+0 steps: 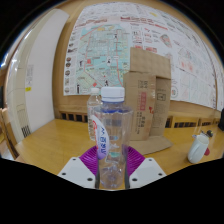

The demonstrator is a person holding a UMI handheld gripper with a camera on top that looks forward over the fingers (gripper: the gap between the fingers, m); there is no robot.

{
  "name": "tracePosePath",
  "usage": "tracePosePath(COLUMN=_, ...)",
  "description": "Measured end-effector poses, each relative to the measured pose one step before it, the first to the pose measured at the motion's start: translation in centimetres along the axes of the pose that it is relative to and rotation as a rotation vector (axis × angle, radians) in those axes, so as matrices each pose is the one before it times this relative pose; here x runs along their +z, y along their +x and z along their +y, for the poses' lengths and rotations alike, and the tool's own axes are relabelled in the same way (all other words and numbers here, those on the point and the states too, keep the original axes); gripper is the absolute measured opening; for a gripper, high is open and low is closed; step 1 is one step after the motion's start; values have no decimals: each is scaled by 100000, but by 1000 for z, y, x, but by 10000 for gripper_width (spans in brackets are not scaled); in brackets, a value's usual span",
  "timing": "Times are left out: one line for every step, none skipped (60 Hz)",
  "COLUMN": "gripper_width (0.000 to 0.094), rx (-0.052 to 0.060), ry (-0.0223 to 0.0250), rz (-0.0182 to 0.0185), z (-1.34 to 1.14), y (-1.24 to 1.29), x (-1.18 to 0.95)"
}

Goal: Pour water

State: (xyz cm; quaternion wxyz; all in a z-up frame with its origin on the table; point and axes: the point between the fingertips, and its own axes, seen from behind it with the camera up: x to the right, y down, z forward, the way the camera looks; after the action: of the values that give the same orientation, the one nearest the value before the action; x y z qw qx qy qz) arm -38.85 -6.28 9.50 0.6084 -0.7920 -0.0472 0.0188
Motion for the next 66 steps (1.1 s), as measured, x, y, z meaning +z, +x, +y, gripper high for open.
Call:
tracePosePath(gripper_width=328, rx=310, ry=58, rz=-446, z=-37, y=-87, x=-15)
tracePosePath(gripper_width=328, rx=300, ry=48, rz=-649, z=-67, y=-111, x=-33)
tracePosePath(gripper_width=328, rx=144, ry=-60, rz=-880, z=-78, y=-140, x=-69)
tracePosePath(gripper_width=326, rx=319, ry=128, rz=-993, z=-173, y=-155, x=-153)
tracePosePath(gripper_width=327, rx=601, ry=629, rz=-761, z=-338, y=-75, x=-190)
tracePosePath(gripper_width=325, rx=875, ry=963, rz=-751, z=-462, y=-28, x=-224)
tracePosePath(gripper_width=327, rx=889, ry=903, rz=-1145, z=-520, y=-103, x=-219)
tracePosePath(gripper_width=327, rx=858, ry=657, rz=-1589, z=-610, y=-161, x=-175)
tracePosePath(gripper_width=327, rx=1153, ry=893, rz=-1604, z=-632, y=-180, x=-274)
tracePosePath(gripper_width=327, rx=1754, ry=1292, rz=-1177, z=-840, y=-24, x=-246)
tracePosePath(gripper_width=328, rx=2225, ry=1690, rz=-1261, z=-914, y=119, x=-176)
tracePosePath(gripper_width=326, rx=2574, ry=1519, rz=-1289, z=-1031, y=-12, x=-230)
tracePosePath(gripper_width=326, rx=2828, ry=1473, rz=-1662, z=-1014, y=-111, x=-221)
tracePosePath(gripper_width=326, rx=3083, ry=1559, rz=-1875, z=-1081, y=-131, x=-214)
tracePosePath(gripper_width=325, rx=3374, ry=1633, rz=-1845, z=-1119, y=-86, x=-213)
tracePosePath(gripper_width=327, rx=3634, ry=1669, rz=-1707, z=-1170, y=-43, x=-197)
tracePosePath(gripper_width=326, rx=4067, ry=1722, rz=-1420, z=-1275, y=-45, x=-135)
tracePosePath(gripper_width=326, rx=4008, ry=1616, rz=-1755, z=-1185, y=-29, x=-210)
tracePosePath(gripper_width=326, rx=4058, ry=1608, rz=-2056, z=-1245, y=-5, x=-209)
tracePosePath(gripper_width=326, rx=4206, ry=1585, rz=-2061, z=-1201, y=-54, x=-218)
tracePosePath(gripper_width=326, rx=4394, ry=1456, rz=-2083, z=-1134, y=-28, x=-194)
tracePosePath(gripper_width=327, rx=4692, ry=1319, rz=-2114, z=-1124, y=-48, x=-209)
tracePosePath(gripper_width=327, rx=5071, ry=1343, rz=-2227, z=-1116, y=-68, x=-231)
tracePosePath(gripper_width=326, rx=5221, ry=1267, rz=-2296, z=-1105, y=-65, x=-175)
tracePosePath(gripper_width=326, rx=5398, ry=1190, rz=-2361, z=-1024, y=-128, x=-210)
tracePosePath(gripper_width=326, rx=5819, ry=1106, rz=-2473, z=-1030, y=-178, x=-225)
tracePosePath(gripper_width=327, rx=6455, ry=1075, rz=-1634, z=-1012, y=-619, x=-1)
tracePosePath(gripper_width=327, rx=6157, ry=1305, rz=-3162, z=-933, y=70, x=-266)
tracePosePath(gripper_width=326, rx=6885, ry=1016, rz=-2701, z=-1195, y=85, x=-122)
tracePosePath(gripper_width=325, rx=6652, ry=1181, rz=-2287, z=-930, y=-4, x=-234)
tracePosePath(gripper_width=326, rx=6758, ry=1155, rz=-2221, z=-944, y=-15, x=-219)
tracePosePath(gripper_width=326, rx=6773, ry=1069, rz=-2326, z=-889, y=23, x=-265)
tracePosePath(gripper_width=324, rx=6688, ry=1150, rz=-2240, z=-908, y=53, x=-289)
tracePosePath(gripper_width=325, rx=6615, ry=1383, rz=-1891, z=-967, y=75, x=-277)
tracePosePath(gripper_width=326, rx=6347, ry=1517, rz=-1509, z=-1008, y=234, x=-273)
tracePosePath(gripper_width=325, rx=6148, ry=1589, rz=-1287, z=-985, y=257, x=-302)
tracePosePath(gripper_width=326, rx=6099, ry=2086, rz=-840, z=-511, y=35, x=-400)
tracePosePath(gripper_width=326, rx=5539, ry=1669, rz=-1056, z=-845, y=156, x=-309)
tracePosePath(gripper_width=326, rx=6197, ry=1210, rz=-1401, z=-1442, y=253, x=-47)
tracePosePath(gripper_width=326, rx=5395, ry=1702, rz=-949, z=-1008, y=301, x=-302)
tracePosePath(gripper_width=325, rx=5161, ry=1452, rz=-855, z=-919, y=261, x=-275)
tracePosePath(gripper_width=323, rx=4882, ry=1325, rz=-842, z=-906, y=306, x=-235)
tracePosePath(gripper_width=325, rx=4497, ry=1542, rz=-511, z=-927, y=401, x=-240)
tracePosePath(gripper_width=324, rx=4160, ry=1635, rz=-72, z=-880, y=451, x=-242)
tracePosePath(gripper_width=323, rx=3931, ry=1331, rz=-21, z=-793, y=452, x=-196)
tracePosePath(gripper_width=325, rx=3676, ry=890, rz=-172, z=-692, y=392, x=-224)
tracePosePath(gripper_width=325, rx=3297, ry=897, rz=-236, z=-668, y=368, x=-163)
tracePosePath(gripper_width=323, rx=2913, ry=1000, rz=51, z=-618, y=395, x=-207)
tracePosePath(gripper_width=324, rx=2197, ry=1369, rz=629, z=-184, y=467, x=-382)
tracePosePath(gripper_width=324, rx=2066, ry=884, rz=190, z=-466, y=590, x=-141)
tracePosePath(gripper_width=324, rx=3192, ry=398, rz=309, z=-744, y=236, x=21)
tracePosePath(gripper_width=324, rx=2473, ry=900, rz=91, z=-610, y=343, x=-133)
tracePosePath(gripper_width=325, rx=2209, ry=1189, rz=29, z=-645, y=260, x=-123)
tracePosePath(gripper_width=327, rx=2244, ry=898, rz=26, z=-588, y=261, x=-149)
tracePosePath(gripper_width=325, rx=2196, ry=796, rz=-51, z=-554, y=172, x=-182)
tracePosePath(gripper_width=326, rx=2025, ry=918, rz=-164, z=-619, y=160, x=-150)
tracePosePath(gripper_width=325, rx=1625, ry=768, rz=-132, z=-539, y=163, x=-109)
tracePosePath(gripper_width=325, rx=1127, ry=509, rz=58, z=-402, y=213, x=-98)
tracePosePath(gripper_width=325, rx=174, ry=939, rz=693, z=36, y=101, x=-792)
tracePosePath(gripper_width=324, rx=704, ry=-273, rz=30, z=-275, y=236, x=143)
tracePosePath(gripper_width=324, rx=152, ry=-180, rz=254, z=-212, y=-74, x=396)
tracePosePath(gripper_width=324, rx=-5, ry=-289, rz=394, z=-72, y=112, x=-3)
tracePosePath(gripper_width=322, rx=-206, ry=-354, rz=477, z=-5, y=50, x=-16)
tracePosePath(gripper_width=323, rx=-229, ry=-500, rz=474, z=5, y=11, x=-27)
tracePosePath(gripper_width=324, rx=-170, ry=-612, rz=441, z=85, y=3, x=-5)
tracePosePath(gripper_width=324, rx=-138, ry=-409, rz=701, z=330, y=45, x=-399)
